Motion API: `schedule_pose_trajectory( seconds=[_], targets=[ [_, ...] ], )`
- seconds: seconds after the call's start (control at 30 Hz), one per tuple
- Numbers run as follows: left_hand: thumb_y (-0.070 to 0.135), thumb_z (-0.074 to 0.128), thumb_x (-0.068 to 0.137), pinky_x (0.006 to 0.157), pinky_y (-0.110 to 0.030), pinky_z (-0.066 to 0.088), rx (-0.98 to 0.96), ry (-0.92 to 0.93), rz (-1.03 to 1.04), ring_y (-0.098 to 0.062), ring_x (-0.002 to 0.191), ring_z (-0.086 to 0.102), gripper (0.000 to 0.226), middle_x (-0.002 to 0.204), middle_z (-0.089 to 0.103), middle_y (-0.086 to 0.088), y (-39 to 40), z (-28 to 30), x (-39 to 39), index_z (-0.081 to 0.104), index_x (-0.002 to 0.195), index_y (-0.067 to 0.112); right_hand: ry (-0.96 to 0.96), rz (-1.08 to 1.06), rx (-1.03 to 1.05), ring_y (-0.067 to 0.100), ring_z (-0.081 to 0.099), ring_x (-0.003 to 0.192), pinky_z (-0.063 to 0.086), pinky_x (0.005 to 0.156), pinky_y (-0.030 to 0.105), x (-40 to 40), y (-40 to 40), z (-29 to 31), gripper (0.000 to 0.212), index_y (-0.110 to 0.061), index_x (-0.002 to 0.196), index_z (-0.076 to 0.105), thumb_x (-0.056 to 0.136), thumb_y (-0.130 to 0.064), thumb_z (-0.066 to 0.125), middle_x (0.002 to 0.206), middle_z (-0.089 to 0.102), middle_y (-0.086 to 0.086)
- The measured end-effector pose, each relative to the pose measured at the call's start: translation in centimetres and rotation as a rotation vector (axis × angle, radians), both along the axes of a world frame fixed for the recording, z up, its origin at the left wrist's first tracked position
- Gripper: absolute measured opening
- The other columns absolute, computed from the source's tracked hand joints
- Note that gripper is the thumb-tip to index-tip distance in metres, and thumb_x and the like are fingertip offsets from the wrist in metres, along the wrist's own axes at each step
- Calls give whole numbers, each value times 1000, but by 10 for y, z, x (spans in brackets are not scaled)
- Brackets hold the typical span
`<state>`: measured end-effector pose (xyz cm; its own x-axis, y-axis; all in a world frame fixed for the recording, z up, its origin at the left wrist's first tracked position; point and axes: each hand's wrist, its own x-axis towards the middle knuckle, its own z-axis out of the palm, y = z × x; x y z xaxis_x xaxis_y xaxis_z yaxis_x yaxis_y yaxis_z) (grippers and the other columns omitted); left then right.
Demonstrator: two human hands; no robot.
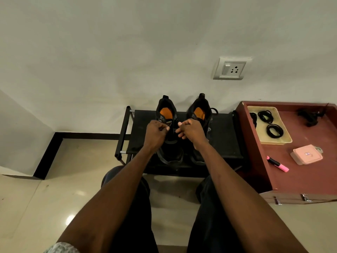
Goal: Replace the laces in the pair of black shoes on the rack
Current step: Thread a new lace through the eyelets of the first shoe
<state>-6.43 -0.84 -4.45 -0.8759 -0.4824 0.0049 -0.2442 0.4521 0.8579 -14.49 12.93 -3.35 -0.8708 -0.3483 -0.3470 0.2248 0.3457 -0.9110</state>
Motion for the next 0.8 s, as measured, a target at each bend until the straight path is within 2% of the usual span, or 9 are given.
schedule_pose_trajectory(
  seconds=[0.07,0.13,0.2,0.3,0.37,0.47,0.57,0.67,0.8],
  targets=[
    [11,66,93,95,-27,44,-173,-15,74,-17,108,45,11,113,51,-6,-1,-12,-8,74,96,5,44,-108,69,17,61,69,51,62,32,-1,2,-12,8,-9,90,58,98,-11,58,85,69,12],
    [15,65,93,106,-38,38,-289,-52,65,-25,123,37,16,133,44,-9,0,-22,-13,75,102,6,159,-82,171,17,60,80,51,69,29,1,5,-20,6,-10,101,60,96,-7,59,91,65,6],
    [18,64,94,111,-44,35,-391,-49,14,-31,132,33,18,143,40,-12,1,-29,-17,77,103,8,241,31,246,15,59,92,45,74,21,6,5,-25,23,-7,118,62,95,-6,60,104,64,5],
    [21,62,95,116,-48,28,-449,-77,-9,-34,139,25,19,154,32,-11,6,-37,-21,77,100,10,237,156,328,23,60,113,43,87,23,10,1,-31,39,-5,135,57,96,-13,63,125,64,12],
    [19,62,94,117,-48,25,-421,-96,3,-34,140,21,18,157,27,-9,9,-41,-24,78,97,11,206,187,357,27,58,120,43,88,25,9,0,-34,44,-6,139,54,98,-18,63,132,62,14],
    [20,63,94,118,-43,21,-269,-141,15,-32,140,17,17,158,20,-6,10,-45,-27,78,100,13,178,197,361,26,58,122,42,88,24,7,1,-37,46,-6,142,52,99,-20,62,135,60,15],
    [20,64,95,118,-45,24,-77,-172,68,-31,140,18,16,156,18,-6,9,-46,-30,76,102,13,180,207,353,26,56,125,42,92,25,5,1,-39,48,-6,143,51,99,-21,62,138,59,15],
    [19,63,96,116,-42,28,-4,-155,122,-28,138,23,16,155,20,-6,12,-48,-31,74,103,9,200,211,353,26,56,126,43,97,28,5,0,-40,48,-6,143,51,99,-22,62,140,58,13],
    [16,62,97,109,-26,27,39,-70,191,-22,137,29,21,153,28,-8,20,-51,-27,73,105,1,202,219,360,27,55,127,44,102,33,5,1,-41,49,-6,144,51,99,-22,62,140,58,14]
  ],
)
